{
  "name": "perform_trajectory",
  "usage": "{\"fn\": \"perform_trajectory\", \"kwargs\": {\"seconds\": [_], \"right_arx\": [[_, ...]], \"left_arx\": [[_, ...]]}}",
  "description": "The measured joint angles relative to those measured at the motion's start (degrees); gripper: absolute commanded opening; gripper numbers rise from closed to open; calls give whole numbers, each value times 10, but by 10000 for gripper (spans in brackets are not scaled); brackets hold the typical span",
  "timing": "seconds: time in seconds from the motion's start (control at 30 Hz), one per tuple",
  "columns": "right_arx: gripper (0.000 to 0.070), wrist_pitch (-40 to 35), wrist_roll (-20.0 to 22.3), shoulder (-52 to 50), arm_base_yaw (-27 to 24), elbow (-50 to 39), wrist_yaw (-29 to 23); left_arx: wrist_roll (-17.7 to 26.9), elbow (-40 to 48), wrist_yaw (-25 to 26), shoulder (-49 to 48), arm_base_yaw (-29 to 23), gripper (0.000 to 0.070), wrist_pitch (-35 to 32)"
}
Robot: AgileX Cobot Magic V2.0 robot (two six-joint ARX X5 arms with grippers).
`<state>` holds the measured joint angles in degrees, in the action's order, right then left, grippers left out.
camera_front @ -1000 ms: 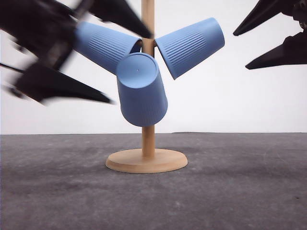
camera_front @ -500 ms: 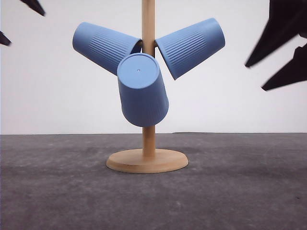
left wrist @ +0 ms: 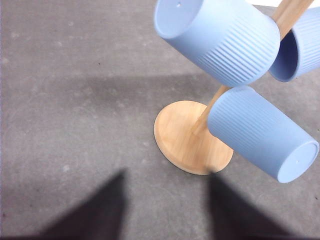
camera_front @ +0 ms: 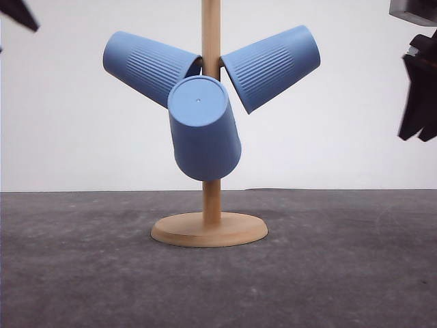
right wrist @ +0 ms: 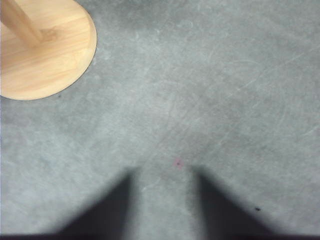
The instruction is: Place three cups
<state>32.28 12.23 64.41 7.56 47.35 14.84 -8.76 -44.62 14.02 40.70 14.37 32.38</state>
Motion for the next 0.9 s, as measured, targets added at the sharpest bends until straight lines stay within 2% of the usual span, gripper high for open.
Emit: {"fn": "perform_trajectory", "kwargs": {"seconds": [0.57,0.67,0.83,0.9], "right_arx": [[10,0,0,0,0,0,0],[10,0,0,0,0,0,0],[10,0,0,0,0,0,0],[10,-1,0,0,0,0,0]], "left_arx": [[4,3,5,-7,-3,0,-5],[24,51,7,-37,-22,0,-62],[37,249,-31,-163,-53,0,-241],[37,319,-56,-227,-64,0,-267]]}}
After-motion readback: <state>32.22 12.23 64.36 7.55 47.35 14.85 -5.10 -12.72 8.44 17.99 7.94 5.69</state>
